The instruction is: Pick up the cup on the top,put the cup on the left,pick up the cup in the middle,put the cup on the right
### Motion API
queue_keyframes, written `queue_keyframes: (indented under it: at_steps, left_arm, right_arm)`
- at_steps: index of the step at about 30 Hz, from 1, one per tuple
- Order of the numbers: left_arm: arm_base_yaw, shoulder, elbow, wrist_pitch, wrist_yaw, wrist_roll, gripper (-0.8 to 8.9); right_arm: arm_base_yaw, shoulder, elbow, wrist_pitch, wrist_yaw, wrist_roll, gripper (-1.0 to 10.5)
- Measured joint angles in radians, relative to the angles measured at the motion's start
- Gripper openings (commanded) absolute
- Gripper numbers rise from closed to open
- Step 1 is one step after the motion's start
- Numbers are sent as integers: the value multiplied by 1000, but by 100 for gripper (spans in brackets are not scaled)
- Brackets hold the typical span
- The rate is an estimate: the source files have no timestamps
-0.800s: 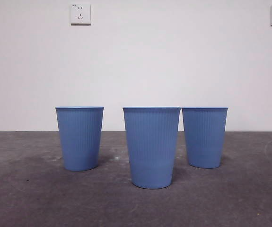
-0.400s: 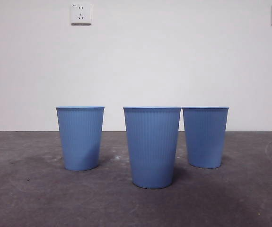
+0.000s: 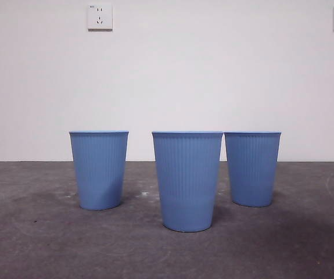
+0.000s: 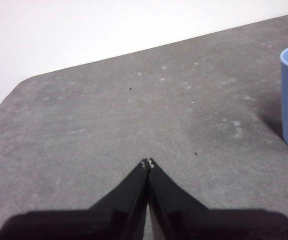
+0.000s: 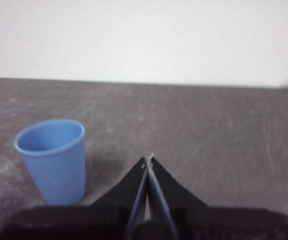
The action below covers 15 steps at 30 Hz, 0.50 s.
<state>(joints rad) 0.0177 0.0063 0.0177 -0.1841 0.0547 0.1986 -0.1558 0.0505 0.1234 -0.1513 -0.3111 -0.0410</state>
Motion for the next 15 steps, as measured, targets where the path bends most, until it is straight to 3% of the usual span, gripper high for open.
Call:
queue_keyframes:
  at_steps: [7,15]
  left_arm:
    - [0,0,0,0,0,0,-3]
    - [0,0,0,0,0,0,-3]
  right_arm:
    - [62,-34,-85,3,5,30,3]
    - [124,-47,-103,-11,74,45,3]
